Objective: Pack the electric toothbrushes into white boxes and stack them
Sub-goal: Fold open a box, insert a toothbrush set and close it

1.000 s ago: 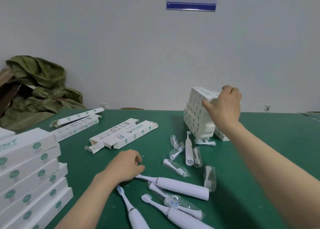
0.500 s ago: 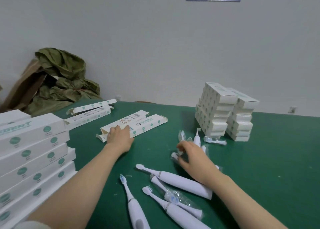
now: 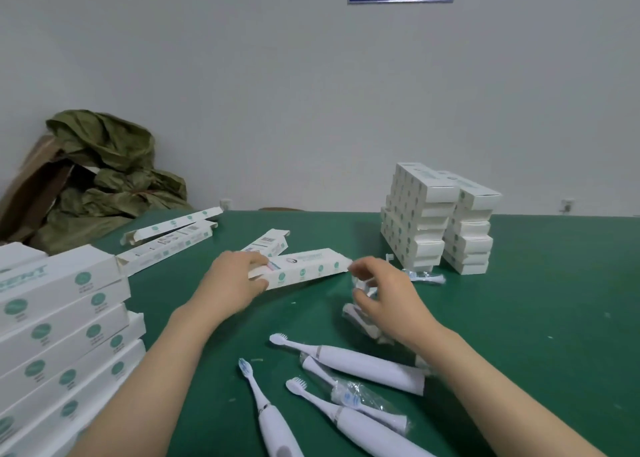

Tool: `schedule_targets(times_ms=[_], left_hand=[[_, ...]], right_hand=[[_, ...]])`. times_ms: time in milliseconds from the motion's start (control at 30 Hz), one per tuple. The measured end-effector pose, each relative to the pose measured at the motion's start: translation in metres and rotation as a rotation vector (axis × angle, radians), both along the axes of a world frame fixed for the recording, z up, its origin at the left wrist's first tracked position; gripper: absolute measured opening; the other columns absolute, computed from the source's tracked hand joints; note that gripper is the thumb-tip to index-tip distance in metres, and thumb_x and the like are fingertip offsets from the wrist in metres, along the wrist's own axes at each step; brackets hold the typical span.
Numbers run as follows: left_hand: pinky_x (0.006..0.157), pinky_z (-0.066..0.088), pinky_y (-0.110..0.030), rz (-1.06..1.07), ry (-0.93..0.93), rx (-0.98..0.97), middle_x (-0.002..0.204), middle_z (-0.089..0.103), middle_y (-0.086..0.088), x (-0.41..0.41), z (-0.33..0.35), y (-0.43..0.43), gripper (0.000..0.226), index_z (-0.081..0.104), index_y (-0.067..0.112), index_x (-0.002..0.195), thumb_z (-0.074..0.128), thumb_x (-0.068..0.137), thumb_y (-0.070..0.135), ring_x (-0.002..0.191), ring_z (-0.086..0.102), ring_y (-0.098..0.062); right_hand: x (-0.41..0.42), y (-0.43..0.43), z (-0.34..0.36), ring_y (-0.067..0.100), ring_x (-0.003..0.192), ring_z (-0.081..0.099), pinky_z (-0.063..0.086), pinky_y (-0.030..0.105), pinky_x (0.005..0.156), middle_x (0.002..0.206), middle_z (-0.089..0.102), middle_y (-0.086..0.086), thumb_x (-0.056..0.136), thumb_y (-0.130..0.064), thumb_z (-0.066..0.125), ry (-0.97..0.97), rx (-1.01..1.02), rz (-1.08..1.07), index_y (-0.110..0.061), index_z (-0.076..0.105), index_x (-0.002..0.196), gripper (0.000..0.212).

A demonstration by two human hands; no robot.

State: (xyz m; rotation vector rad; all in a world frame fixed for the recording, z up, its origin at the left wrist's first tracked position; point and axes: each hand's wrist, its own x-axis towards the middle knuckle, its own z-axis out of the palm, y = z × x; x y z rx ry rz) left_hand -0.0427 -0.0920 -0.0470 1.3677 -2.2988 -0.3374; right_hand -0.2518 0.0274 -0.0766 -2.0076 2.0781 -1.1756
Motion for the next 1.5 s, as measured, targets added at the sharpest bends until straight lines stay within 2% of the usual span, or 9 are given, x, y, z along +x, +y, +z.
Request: schedule_targets(times_ms=[167,400,600,733,867,1067,1200,1333,1500], left_hand=[[0.068,0.029,-0.018,-0.13,0.204,-0.31,0.087,0.05,0.012,0.005,0.064,0.041,0.038,0.067,0.027,0.11,0.071,0.072,0.026,0.09,0.042,-0.008],[0.093,0.043,-0.022,-0.37,0.541,-0.259,0.106,0.054,0.019,-0.002,0.072,0.07,0.061,0.043,0.031,0.124,0.074,0.073,0.041,0.102,0.053,0.003],[0.087,0.051,-0.034,-0.462,0.709,-0.117,0.094,0.064,0.019,-0.019,0.059,0.071,0.023,0.058,0.034,0.097,0.063,0.075,0.027,0.089,0.063,-0.011],[0.078,0.046,-0.022,-0.371,0.722,-0.228,0.09,0.063,0.02,-0.028,0.055,0.074,0.021,0.056,0.039,0.091,0.064,0.075,0.027,0.087,0.059,-0.006],[0.089,0.047,-0.027,-0.412,0.631,-0.231,0.099,0.063,0.017,-0.023,0.054,0.076,0.043,0.056,0.041,0.099,0.082,0.066,0.03,0.096,0.06,-0.007],[0.081,0.042,-0.01,-0.316,0.635,-0.345,0.1,0.063,0.019,-0.018,0.054,0.067,0.052,0.056,0.034,0.105,0.083,0.065,0.018,0.09,0.057,-0.002],[0.072,0.037,0.0,-0.283,0.68,-0.289,0.093,0.064,0.022,-0.025,0.052,0.071,0.055,0.058,0.031,0.108,0.082,0.059,0.028,0.087,0.057,0.007],[0.069,0.036,0.002,-0.276,0.686,-0.292,0.082,0.062,0.027,-0.027,0.052,0.076,0.047,0.054,0.044,0.092,0.081,0.058,0.026,0.084,0.056,0.011],[0.068,0.034,0.004,-0.271,0.7,-0.257,0.079,0.056,0.034,-0.03,0.055,0.084,0.055,0.056,0.035,0.11,0.068,0.056,0.041,0.086,0.052,0.016]], right_hand=[[0.041,-0.013,0.039,0.009,0.127,0.04,0.024,0.012,0.1,0.141,0.043,-0.004,0.083,-0.019,0.07,-0.003,-0.076,0.137,-0.019,0.035,0.143,0.069],[0.081,-0.016,0.047,-0.013,0.077,0.055,0.041,0.003,0.064,0.075,0.058,-0.03,0.078,-0.018,0.073,-0.313,-0.312,0.19,-0.042,0.047,0.083,0.035],[0.08,-0.014,0.044,-0.006,0.08,0.061,0.045,0.006,0.067,0.081,0.063,-0.022,0.071,-0.012,0.078,-0.417,-0.29,0.148,-0.042,0.05,0.09,0.046],[0.074,-0.011,0.048,0.002,0.082,0.061,0.049,0.009,0.07,0.094,0.063,-0.006,0.077,0.011,0.057,-0.358,-0.171,0.173,-0.02,0.053,0.111,0.046],[0.067,-0.004,0.058,0.002,0.047,0.042,0.031,0.01,0.043,0.058,0.046,-0.008,0.076,0.012,0.036,-0.343,-0.17,0.097,-0.025,0.044,0.069,0.038],[0.057,0.01,0.085,0.008,0.103,0.064,0.053,0.032,0.09,0.108,0.069,-0.003,0.098,-0.009,0.04,-0.679,-0.293,0.195,-0.021,0.064,0.113,0.031],[0.067,0.016,0.085,-0.009,0.08,0.057,0.042,0.008,0.074,0.083,0.064,-0.022,0.101,-0.027,0.039,-0.393,-0.316,0.16,-0.027,0.06,0.124,0.031],[0.072,0.016,0.08,-0.005,0.058,0.05,0.036,0.009,0.057,0.053,0.048,-0.02,0.099,-0.019,0.045,-0.258,-0.369,0.077,-0.022,0.057,0.13,0.034],[0.076,0.017,0.083,-0.011,0.063,0.048,0.034,0.004,0.063,0.065,0.041,-0.024,0.097,-0.012,0.048,-0.065,-0.383,0.043,-0.013,0.056,0.131,0.035]])
